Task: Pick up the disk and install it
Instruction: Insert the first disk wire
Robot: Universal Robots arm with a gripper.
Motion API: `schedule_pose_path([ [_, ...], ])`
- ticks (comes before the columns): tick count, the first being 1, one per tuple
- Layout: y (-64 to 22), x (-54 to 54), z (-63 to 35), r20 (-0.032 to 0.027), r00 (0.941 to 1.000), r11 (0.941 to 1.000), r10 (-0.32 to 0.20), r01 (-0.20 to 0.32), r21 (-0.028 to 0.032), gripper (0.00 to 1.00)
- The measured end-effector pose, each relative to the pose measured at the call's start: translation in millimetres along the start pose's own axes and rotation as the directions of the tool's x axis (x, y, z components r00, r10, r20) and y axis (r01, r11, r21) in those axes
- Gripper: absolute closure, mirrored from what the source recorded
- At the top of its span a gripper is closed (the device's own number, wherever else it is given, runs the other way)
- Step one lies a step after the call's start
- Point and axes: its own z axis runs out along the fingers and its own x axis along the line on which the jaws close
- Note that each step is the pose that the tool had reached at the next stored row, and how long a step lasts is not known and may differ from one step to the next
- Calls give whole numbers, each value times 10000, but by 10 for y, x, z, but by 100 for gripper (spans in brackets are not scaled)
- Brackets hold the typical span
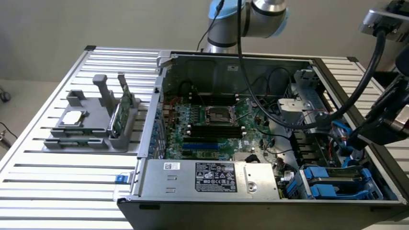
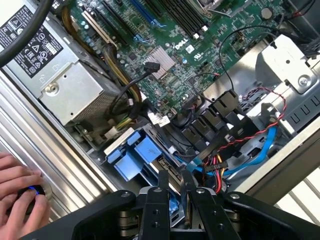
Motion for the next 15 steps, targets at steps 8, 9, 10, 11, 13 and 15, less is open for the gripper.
schedule_pose_path([
  [8, -5, -9, 0, 45, 9974, 9974, 717, -717, -17, 75],
  [9, -5, -9, -1, 52, 9965, 9966, 829, -829, -19, 75],
  [10, -5, -10, 0, 60, 9956, 9956, 933, -932, -24, 75],
  [11, -5, -10, 0, 69, 9945, 9946, 1040, -1040, -30, 75],
  [13, -6, -10, 0, 88, 9919, 9919, 1266, -1266, -42, 75],
  [15, -6, -11, 1, 111, 9883, 9884, 1518, -1517, -60, 75],
])
